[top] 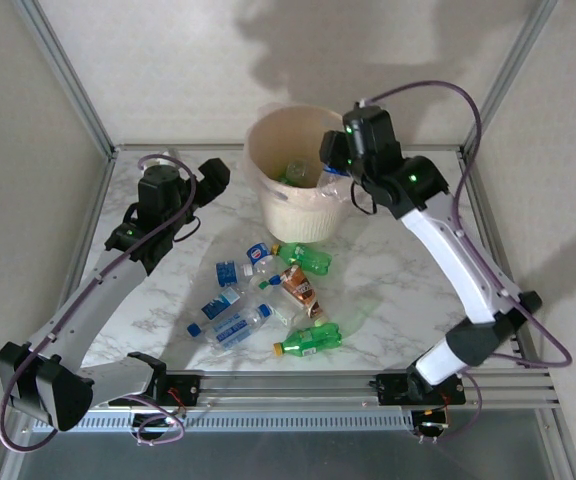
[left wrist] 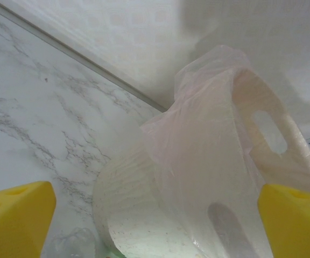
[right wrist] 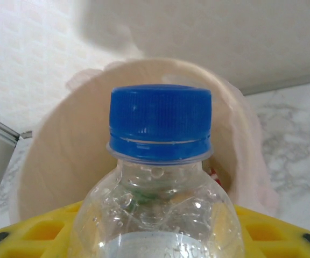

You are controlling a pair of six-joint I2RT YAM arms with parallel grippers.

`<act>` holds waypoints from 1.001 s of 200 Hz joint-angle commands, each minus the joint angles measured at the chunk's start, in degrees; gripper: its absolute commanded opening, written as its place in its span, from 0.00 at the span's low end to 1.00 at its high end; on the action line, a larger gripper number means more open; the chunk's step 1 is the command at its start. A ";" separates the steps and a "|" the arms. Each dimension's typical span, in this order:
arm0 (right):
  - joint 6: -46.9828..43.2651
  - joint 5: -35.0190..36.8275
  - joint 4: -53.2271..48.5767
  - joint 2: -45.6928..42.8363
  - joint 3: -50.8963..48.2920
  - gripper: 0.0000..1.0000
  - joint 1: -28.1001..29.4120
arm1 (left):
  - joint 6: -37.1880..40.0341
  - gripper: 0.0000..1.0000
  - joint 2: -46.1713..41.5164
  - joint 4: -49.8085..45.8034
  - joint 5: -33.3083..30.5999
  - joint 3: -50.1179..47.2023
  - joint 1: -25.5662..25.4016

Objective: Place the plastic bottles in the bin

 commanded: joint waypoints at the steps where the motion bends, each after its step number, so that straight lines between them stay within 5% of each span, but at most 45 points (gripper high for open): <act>1: -4.13 -0.73 1.53 5.85 7.38 0.43 -0.32 | 0.75 0.97 -1.90 -1.16 -1.43 -0.45 1.07; 72: -4.40 -2.82 -1.57 18.23 17.84 0.44 -4.42 | 0.40 0.97 -3.79 -2.08 -1.16 -2.11 1.80; 93: -4.11 -3.35 -2.36 19.33 17.81 0.55 -5.01 | 0.57 0.97 -5.24 -3.80 -1.51 -3.15 2.07; 129: -3.94 -4.87 -1.72 18.29 17.99 0.78 -5.06 | 0.09 0.97 -8.70 -6.16 -1.60 -6.51 2.38; 167: -4.33 -7.36 -1.75 14.71 17.51 0.81 -4.48 | -1.17 0.97 -12.20 -9.03 -2.21 -9.40 2.37; 200: -7.02 -7.26 1.60 6.13 7.17 0.80 -0.58 | -2.15 0.96 -15.31 -12.78 -2.57 -11.05 2.35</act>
